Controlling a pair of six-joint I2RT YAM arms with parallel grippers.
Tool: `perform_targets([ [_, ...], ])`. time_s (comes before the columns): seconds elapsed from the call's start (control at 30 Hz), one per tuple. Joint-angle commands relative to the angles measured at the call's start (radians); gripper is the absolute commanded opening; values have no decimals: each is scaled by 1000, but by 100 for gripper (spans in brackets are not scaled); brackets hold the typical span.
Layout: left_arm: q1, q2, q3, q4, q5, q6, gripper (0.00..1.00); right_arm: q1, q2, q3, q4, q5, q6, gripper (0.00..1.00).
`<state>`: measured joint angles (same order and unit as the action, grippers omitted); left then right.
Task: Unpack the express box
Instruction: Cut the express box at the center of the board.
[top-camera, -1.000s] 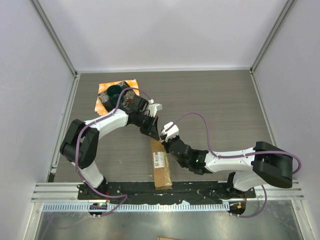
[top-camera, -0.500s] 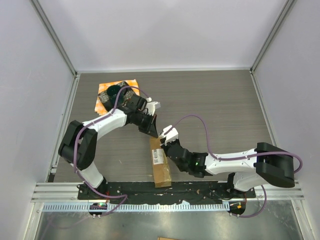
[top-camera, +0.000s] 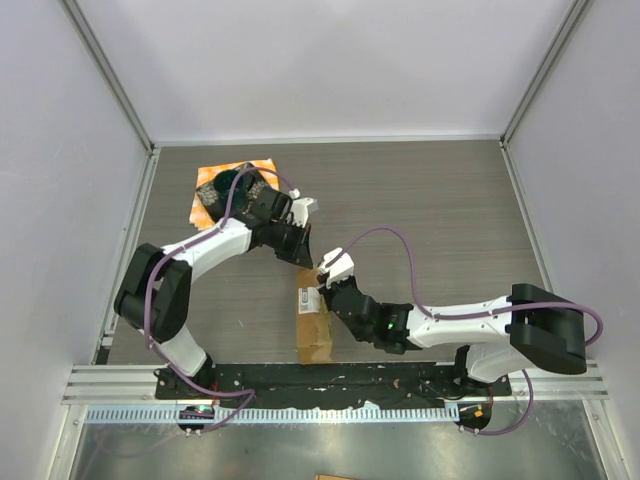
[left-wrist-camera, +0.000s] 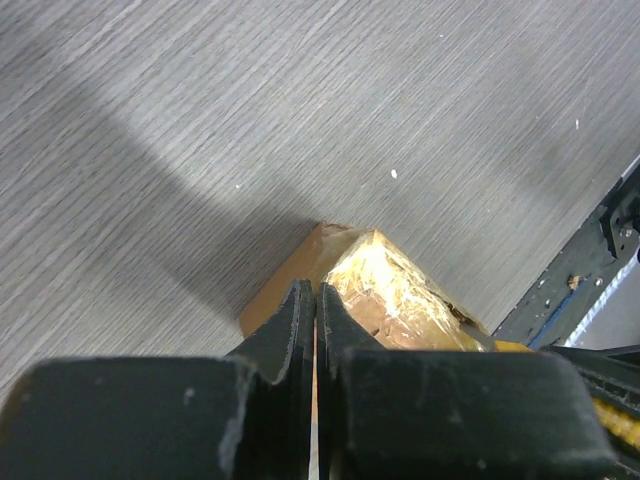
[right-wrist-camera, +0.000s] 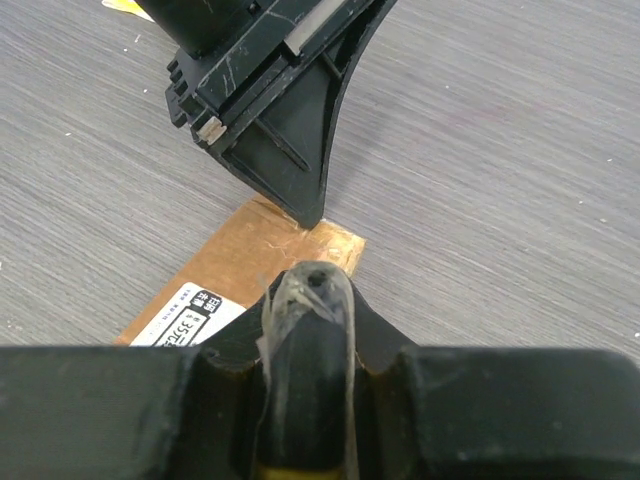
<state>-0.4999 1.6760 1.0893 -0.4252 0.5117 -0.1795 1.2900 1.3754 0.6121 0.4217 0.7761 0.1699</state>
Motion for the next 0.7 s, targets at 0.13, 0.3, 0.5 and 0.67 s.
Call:
perform_targets([
  [0.13,37,-73,-9,-38,-268,87,0,19,-12,-15,-55,-74,63,1],
  [0.3,37,-111,67,-136,-225,87,0,11,10,5,-35,-66,-15,1],
  [0.5,47,-139,119,-211,-243,84,0,-59,33,-2,29,-150,-58,1],
  [0.67,72,-134,156,-244,-138,90,19,-109,33,-2,77,-267,-78,1],
])
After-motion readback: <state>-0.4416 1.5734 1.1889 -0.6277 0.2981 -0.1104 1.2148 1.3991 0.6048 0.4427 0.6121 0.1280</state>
